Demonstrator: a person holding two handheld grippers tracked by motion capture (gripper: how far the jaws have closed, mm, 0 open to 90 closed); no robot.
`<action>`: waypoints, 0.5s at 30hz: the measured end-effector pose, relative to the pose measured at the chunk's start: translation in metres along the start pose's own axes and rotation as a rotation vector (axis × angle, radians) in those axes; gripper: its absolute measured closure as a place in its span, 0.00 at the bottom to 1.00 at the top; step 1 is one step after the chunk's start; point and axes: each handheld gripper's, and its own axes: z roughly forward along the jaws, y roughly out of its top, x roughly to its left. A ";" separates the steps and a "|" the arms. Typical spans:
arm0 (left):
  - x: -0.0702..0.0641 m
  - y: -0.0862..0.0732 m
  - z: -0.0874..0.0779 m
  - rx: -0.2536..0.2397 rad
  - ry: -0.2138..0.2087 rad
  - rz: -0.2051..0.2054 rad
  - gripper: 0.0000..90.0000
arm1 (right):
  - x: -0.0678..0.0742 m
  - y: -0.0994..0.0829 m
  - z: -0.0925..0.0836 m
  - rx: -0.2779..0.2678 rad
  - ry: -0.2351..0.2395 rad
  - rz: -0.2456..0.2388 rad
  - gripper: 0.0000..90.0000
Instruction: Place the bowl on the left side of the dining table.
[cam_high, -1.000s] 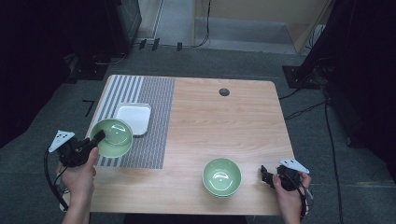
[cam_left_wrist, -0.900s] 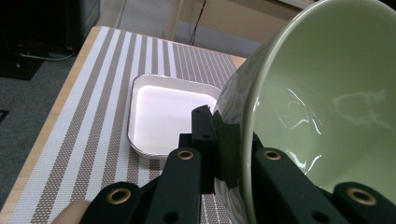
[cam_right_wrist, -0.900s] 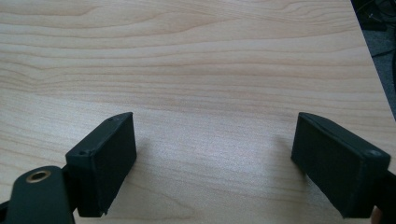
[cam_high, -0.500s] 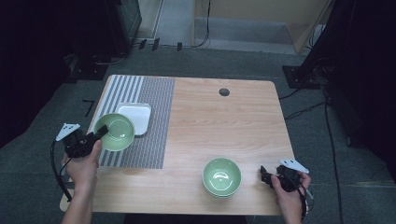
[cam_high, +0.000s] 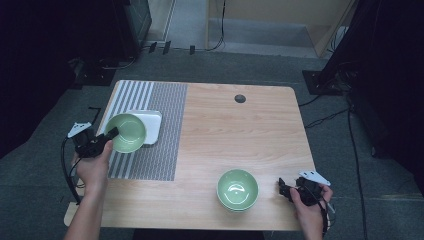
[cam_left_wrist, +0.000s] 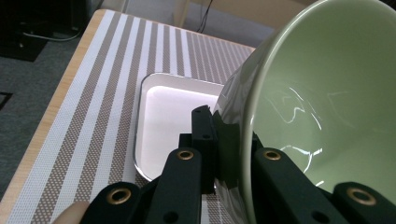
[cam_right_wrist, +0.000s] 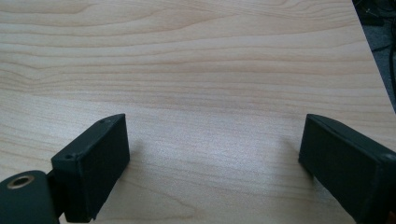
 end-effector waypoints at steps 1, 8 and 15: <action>0.000 0.002 0.006 0.009 0.002 -0.007 0.94 | 0.000 0.000 0.000 -0.001 0.001 -0.001 0.09; 0.000 0.007 0.026 0.056 0.016 -0.012 0.94 | 0.000 0.000 0.001 0.005 0.001 0.001 0.06; 0.007 0.012 0.055 0.148 0.040 -0.072 0.94 | 0.000 0.000 0.001 0.008 0.002 0.000 0.05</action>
